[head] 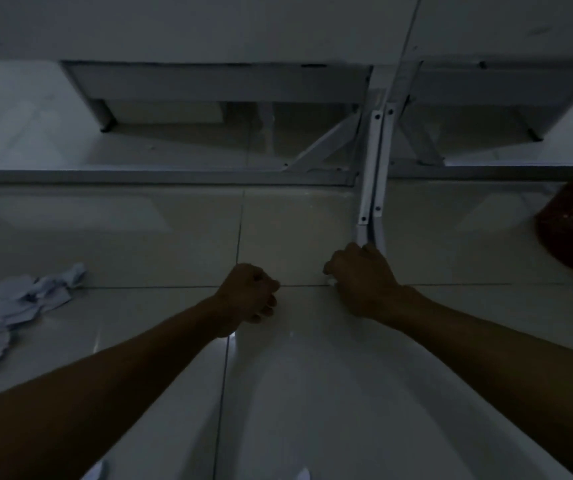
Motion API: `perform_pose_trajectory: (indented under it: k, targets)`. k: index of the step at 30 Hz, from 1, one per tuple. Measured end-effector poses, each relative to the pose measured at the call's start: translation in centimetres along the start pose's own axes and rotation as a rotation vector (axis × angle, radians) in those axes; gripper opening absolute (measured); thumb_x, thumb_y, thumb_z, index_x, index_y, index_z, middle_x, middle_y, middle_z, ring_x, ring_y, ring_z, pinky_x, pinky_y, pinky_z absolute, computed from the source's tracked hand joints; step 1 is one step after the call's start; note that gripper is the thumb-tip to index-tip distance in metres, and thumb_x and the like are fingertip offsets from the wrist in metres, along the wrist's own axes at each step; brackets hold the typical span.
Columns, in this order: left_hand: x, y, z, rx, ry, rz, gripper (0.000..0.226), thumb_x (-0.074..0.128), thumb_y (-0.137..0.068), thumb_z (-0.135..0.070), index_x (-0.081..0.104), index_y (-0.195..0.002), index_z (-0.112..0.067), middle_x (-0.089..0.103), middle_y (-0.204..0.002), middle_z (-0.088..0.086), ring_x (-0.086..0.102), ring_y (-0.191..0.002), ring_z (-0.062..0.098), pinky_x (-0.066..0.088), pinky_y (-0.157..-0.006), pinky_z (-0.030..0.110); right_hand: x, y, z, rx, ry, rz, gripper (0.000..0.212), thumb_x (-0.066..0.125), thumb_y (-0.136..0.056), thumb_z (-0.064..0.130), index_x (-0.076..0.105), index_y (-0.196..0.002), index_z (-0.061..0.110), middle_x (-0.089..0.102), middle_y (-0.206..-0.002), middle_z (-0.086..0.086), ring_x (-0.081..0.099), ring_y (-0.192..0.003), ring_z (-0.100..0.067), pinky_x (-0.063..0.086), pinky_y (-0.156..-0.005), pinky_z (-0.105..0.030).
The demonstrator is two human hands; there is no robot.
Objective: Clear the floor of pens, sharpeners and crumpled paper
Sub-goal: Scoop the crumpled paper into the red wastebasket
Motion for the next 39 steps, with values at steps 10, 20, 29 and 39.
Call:
perform_pose_trajectory:
  k: [10,20,29,39]
  targets:
    - [0.3,0.8,3.3,-0.274,0.638,0.025,0.033,0.05,-0.096,-0.038,0.056,-0.091,-0.006,0.063,-0.083,0.018,0.062,-0.074,0.031,0.05,-0.069,0.037,1.1,0.1,1.8,0.025,0.048,-0.059,0.022,0.057,-0.062,-0.01,0.059,-0.06,0.012,0.059,-0.06,-0.008,0.059,-0.055,-0.025,0.041,-0.08,-0.037]
    - [2.2,1.1,3.3,-0.315,0.675,0.122,0.04,0.037,-0.099,-0.018,0.052,-0.063,-0.01,0.042,-0.042,0.0,0.036,-0.032,0.011,0.029,-0.037,0.016,-2.5,1.1,9.2,-0.019,-0.874,-0.25,0.013,0.075,-0.074,0.001,0.077,-0.082,0.01,0.075,-0.082,-0.001,0.065,-0.077,-0.005,0.05,-0.07,-0.017]
    - [-1.8,0.6,6.4,-0.3,0.561,-0.036,0.034,0.039,-0.102,-0.028,0.049,-0.073,-0.013,0.028,-0.033,-0.005,0.019,-0.024,0.008,0.018,-0.038,0.004,3.2,3.9,5.7,0.187,-0.606,-0.078,0.018,0.074,-0.081,0.018,0.076,-0.099,0.015,0.068,-0.095,-0.003,0.061,-0.086,-0.015,0.052,-0.081,-0.032]
    - [-1.7,1.5,7.5,-0.298,0.606,-0.01,0.033,0.044,-0.099,-0.03,0.053,-0.077,-0.006,0.042,-0.062,0.007,0.041,-0.05,0.02,0.032,-0.048,0.026,4.1,5.3,8.2,0.184,-0.332,-0.183,0.012,0.074,-0.075,0.0,0.069,-0.071,0.01,0.062,-0.076,-0.005,0.058,-0.071,-0.025,0.035,-0.057,-0.026]
Point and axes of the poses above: each hand's wrist, its own y-axis away from the middle knuckle, its own x-axis out of the palm, z = x × y, the point moved 7 cm from there along -y, towards the middle knuckle
